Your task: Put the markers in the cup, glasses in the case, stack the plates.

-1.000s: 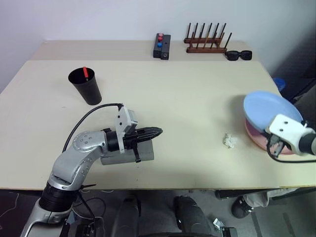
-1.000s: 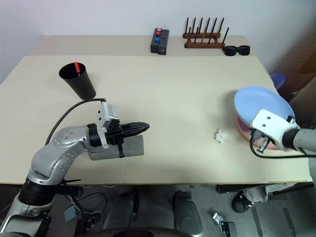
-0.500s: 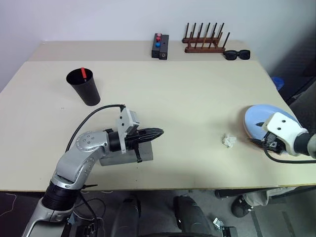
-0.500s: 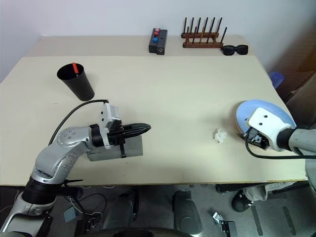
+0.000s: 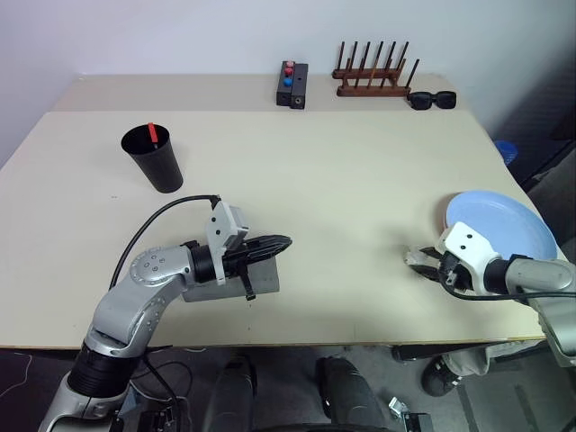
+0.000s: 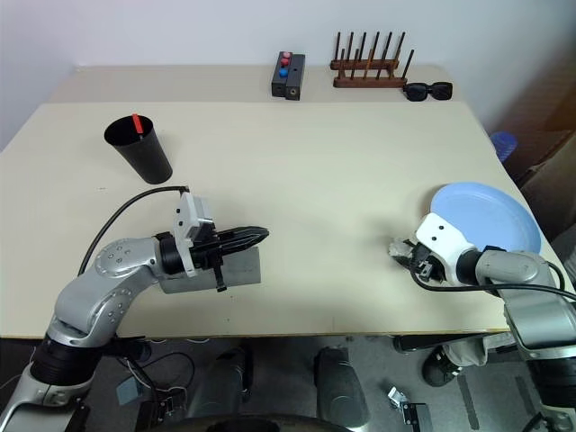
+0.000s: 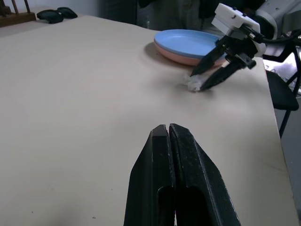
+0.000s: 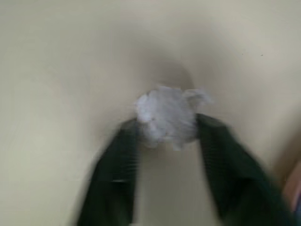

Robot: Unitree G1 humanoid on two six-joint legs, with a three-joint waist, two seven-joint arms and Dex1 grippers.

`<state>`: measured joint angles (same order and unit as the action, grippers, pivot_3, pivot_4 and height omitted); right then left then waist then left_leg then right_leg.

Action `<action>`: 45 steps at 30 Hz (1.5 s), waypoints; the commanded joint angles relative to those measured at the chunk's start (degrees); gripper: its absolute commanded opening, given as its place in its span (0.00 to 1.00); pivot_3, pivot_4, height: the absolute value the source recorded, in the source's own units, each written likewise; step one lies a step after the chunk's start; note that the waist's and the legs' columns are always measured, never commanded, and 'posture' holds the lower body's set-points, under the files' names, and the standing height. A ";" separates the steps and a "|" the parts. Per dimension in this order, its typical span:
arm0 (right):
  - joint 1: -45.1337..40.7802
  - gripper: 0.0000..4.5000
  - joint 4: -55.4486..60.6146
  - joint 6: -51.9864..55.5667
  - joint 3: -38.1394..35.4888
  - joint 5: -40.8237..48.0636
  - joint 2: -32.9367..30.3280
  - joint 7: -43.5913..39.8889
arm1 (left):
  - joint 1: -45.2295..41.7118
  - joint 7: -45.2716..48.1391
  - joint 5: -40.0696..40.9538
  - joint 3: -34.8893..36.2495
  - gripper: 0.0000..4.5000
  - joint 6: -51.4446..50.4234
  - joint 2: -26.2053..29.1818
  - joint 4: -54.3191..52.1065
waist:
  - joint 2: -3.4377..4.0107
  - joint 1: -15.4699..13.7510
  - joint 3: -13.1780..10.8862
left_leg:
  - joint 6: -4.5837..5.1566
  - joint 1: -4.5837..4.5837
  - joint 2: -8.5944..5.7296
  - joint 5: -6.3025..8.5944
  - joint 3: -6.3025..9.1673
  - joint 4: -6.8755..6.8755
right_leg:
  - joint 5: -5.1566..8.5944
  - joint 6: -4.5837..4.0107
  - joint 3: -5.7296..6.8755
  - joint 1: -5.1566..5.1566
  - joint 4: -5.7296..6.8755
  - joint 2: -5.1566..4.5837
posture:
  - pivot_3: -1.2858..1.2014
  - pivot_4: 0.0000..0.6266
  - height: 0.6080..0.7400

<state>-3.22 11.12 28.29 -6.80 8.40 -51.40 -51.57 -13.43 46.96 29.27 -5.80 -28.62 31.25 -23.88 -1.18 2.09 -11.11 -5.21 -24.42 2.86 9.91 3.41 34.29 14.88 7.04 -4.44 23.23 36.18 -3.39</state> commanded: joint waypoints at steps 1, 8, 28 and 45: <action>-1.22 0.01 2.42 -0.08 -0.84 0.17 -0.93 0.53 | 0.57 -0.35 0.64 1.32 0.00 -0.05 0.46 -2.45 | 0.00 0.00 0.00 | 0.00 0.00 0.00 0.00 0.00 0.00 | 0.00 0.00 0.00 0.00 0.00 0.00 | 0.52 0.24 1.00; -5.64 0.01 0.77 0.15 -5.02 -1.44 -5.73 2.15 | 1.16 -0.35 1.08 2.41 0.00 0.05 1.16 -2.20 | 0.01 0.06 -0.01 | 0.00 0.00 0.00 0.00 0.00 0.00 | 0.00 0.00 0.00 0.00 0.00 0.00 | 0.52 0.24 1.00; -18.80 0.75 -15.11 -13.00 2.63 -6.84 -3.41 4.11 | 7.15 -6.57 -1.49 13.97 0.00 2.80 3.31 -0.84 | 0.05 0.50 -0.01 | 0.00 0.02 0.01 0.00 -0.02 -0.02 | -0.01 0.01 -0.02 0.04 0.04 0.00 | 0.52 0.24 1.00; -31.58 0.75 -29.62 -12.76 2.56 6.43 10.63 -4.88 | 28.71 -15.58 -5.51 36.85 0.00 6.54 2.38 -3.63 | 0.00 0.35 -0.02 | -0.01 0.01 0.01 0.00 -0.03 -0.04 | -0.01 -0.04 0.01 0.02 0.00 -0.04 | 0.52 0.24 1.00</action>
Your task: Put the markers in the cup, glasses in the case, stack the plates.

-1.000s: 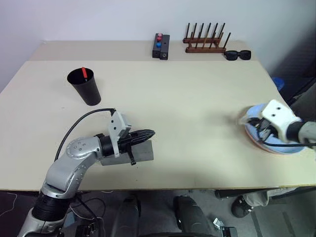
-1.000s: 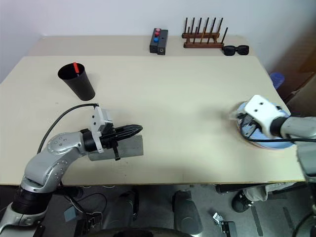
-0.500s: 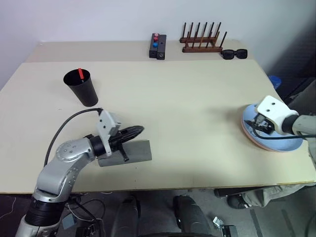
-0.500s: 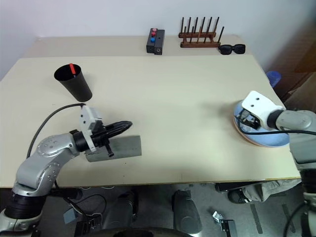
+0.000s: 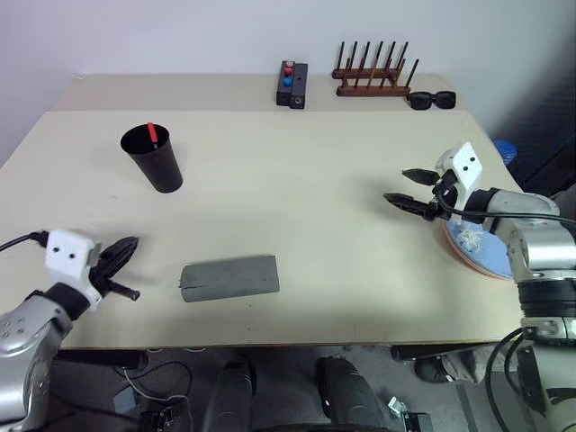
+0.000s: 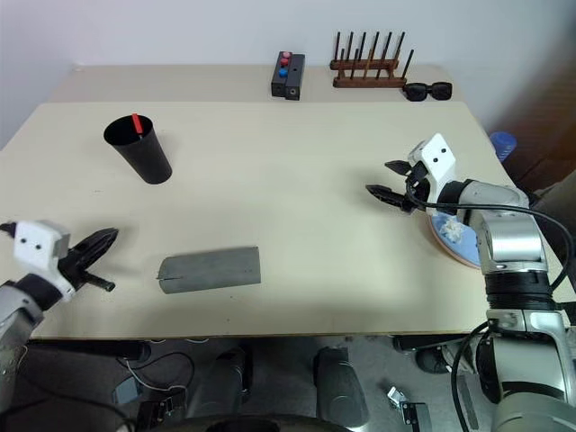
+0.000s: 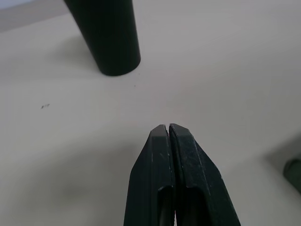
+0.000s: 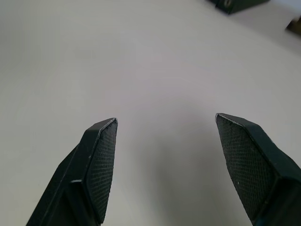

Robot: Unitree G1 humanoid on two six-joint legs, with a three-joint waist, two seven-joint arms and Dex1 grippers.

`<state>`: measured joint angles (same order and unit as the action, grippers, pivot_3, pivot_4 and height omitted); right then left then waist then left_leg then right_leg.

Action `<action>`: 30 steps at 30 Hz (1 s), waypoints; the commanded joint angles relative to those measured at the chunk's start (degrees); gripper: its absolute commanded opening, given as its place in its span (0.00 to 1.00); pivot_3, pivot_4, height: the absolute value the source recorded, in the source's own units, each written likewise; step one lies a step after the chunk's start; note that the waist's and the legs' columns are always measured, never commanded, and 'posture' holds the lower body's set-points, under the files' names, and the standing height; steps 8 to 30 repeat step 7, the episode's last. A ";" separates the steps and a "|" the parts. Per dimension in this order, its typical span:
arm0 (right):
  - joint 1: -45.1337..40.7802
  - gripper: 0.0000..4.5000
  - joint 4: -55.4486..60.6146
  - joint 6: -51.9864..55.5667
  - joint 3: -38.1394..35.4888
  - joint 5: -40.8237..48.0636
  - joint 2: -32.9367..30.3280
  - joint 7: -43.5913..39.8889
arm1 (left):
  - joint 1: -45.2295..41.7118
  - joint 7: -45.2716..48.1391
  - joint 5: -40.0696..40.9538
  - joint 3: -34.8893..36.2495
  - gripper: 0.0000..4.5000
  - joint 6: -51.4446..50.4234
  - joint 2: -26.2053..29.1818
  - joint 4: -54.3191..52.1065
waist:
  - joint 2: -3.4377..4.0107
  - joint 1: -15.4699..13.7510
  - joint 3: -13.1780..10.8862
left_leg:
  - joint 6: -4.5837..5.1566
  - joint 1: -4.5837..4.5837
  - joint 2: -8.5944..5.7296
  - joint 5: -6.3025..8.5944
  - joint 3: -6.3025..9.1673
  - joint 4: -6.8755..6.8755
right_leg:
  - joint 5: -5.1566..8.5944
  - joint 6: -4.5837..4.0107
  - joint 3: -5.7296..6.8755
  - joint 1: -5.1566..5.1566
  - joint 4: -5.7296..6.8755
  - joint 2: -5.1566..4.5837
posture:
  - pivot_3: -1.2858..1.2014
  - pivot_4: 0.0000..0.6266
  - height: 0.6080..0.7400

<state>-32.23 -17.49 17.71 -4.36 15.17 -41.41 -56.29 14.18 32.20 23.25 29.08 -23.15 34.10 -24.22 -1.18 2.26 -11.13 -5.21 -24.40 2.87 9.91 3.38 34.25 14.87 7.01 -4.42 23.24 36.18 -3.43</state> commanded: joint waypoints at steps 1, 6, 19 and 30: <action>-2.99 0.75 -1.62 -2.72 0.53 -0.66 1.06 -0.24 | 1.46 -1.21 0.50 2.02 0.00 0.96 -0.85 -3.70 | 0.01 0.27 0.00 | 0.00 0.00 0.00 0.00 -0.01 0.00 | 0.00 -0.01 -0.01 0.01 0.00 0.00 | 0.52 0.24 1.00; -4.50 0.75 -4.57 -5.06 1.94 -1.69 2.35 -1.11 | 1.65 -2.80 0.64 1.53 0.00 0.39 -2.09 -5.03 | 0.01 0.33 0.00 | 0.00 0.00 0.02 0.00 -0.01 -0.04 | 0.00 0.00 -0.01 0.07 0.03 0.04 | 0.52 0.24 1.00; -4.75 0.75 -5.31 -5.58 2.27 -1.95 2.71 -1.27 | 1.77 -3.09 0.56 1.33 0.00 0.36 -2.37 -5.30 | 0.01 0.33 0.00 | 0.00 0.00 0.02 0.00 -0.01 -0.03 | 0.00 0.00 -0.01 0.06 0.03 0.04 | 0.52 0.24 1.00; -4.75 0.75 -5.31 -5.58 2.27 -1.95 2.71 -1.27 | 1.77 -3.09 0.56 1.33 0.00 0.36 -2.37 -5.30 | 0.01 0.33 0.00 | 0.00 0.00 0.02 0.00 -0.01 -0.03 | 0.00 0.00 -0.01 0.06 0.03 0.04 | 0.52 0.24 1.00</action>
